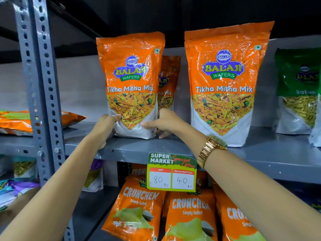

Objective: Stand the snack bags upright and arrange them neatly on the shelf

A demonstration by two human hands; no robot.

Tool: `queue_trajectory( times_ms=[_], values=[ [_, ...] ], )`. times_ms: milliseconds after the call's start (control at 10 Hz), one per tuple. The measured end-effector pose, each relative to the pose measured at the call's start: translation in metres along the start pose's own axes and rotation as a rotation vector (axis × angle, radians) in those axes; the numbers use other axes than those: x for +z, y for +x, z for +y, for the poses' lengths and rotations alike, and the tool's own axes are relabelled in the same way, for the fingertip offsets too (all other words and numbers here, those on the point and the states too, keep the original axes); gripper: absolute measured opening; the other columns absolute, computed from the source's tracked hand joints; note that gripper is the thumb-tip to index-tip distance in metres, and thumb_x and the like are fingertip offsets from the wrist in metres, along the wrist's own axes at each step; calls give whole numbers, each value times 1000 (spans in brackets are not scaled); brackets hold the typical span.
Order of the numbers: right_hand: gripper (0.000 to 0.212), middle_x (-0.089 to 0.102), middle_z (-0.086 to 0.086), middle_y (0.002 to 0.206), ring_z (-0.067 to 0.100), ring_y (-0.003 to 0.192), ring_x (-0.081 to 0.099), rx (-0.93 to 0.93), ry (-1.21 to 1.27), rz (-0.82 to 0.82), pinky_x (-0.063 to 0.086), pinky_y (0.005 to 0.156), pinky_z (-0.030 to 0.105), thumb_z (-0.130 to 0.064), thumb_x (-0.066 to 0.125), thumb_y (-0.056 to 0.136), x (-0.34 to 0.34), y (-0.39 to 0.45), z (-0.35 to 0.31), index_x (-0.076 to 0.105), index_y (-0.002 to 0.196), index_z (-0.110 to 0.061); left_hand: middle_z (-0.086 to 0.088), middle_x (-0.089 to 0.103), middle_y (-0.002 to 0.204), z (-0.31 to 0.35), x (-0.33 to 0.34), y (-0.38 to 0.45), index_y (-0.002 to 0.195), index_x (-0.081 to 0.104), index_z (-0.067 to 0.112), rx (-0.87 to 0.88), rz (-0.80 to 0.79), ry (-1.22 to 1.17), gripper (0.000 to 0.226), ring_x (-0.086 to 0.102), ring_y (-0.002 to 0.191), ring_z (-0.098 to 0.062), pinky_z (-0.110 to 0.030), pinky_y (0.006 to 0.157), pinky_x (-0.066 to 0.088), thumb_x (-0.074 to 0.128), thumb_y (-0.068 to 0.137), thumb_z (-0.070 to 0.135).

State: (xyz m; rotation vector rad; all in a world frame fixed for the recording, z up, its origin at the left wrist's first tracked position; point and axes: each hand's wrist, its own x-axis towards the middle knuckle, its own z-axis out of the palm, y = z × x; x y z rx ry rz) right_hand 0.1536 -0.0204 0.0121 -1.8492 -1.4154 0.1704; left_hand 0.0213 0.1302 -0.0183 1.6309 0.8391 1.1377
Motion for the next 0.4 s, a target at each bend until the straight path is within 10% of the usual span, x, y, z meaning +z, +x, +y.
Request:
queue_trajectory(
  times_ms=[400],
  values=[
    [24, 47, 11, 71, 31, 71, 62, 39, -18, 69, 55, 76, 43, -19, 68, 82, -15, -38, 11, 55, 93, -2, -24, 40, 143, 11, 12, -58, 137, 33, 1, 391, 432, 367, 55, 37, 130, -40, -51, 106, 28, 44, 91, 28]
  ],
)
